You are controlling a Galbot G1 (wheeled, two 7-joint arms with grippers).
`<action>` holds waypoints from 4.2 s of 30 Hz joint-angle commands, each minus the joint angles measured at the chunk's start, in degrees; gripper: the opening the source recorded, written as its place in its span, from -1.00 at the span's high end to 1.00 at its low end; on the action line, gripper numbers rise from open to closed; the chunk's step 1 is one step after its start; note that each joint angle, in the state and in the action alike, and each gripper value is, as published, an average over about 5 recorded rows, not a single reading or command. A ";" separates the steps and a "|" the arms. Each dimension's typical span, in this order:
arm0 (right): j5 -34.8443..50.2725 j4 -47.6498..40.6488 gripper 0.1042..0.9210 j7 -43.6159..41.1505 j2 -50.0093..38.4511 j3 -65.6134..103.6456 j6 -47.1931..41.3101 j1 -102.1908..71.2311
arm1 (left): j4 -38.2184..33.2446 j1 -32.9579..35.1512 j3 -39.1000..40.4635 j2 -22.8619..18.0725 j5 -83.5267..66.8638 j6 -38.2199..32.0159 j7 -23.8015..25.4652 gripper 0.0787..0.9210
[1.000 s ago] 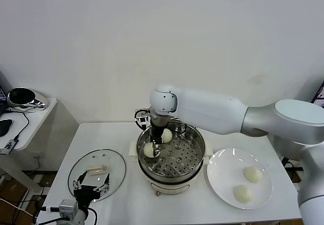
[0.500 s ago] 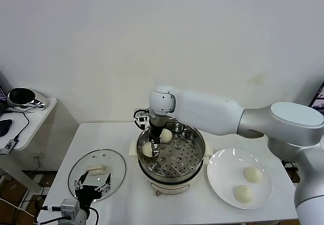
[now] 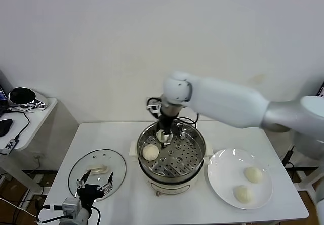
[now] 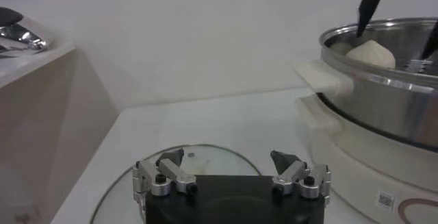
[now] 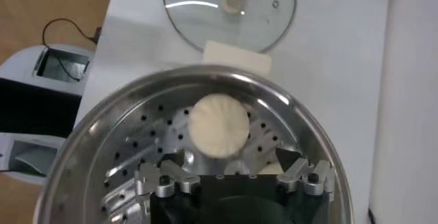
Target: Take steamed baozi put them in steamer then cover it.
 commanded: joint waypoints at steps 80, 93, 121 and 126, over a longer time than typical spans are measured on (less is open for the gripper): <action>-34.37 14.27 -0.34 -1.37 -35.78 39.47 14.60 -58.59 | 1.04 3.13 3.55 -0.96 3.12 0.21 0.22 -0.77; -28.00 15.29 -0.12 -2.48 -38.17 40.71 13.41 -52.33 | 1.60 2.57 4.45 -1.40 3.65 0.12 -0.04 -0.77; -1.24 -2.06 -0.10 -12.09 -7.39 3.18 50.43 8.95 | 0.70 0.96 2.79 -2.95 4.87 -1.59 -1.54 -0.77; -4.48 -0.58 -0.09 -11.90 -2.66 1.17 61.06 5.80 | 0.56 1.18 2.51 -3.45 4.70 -1.90 -1.63 -0.77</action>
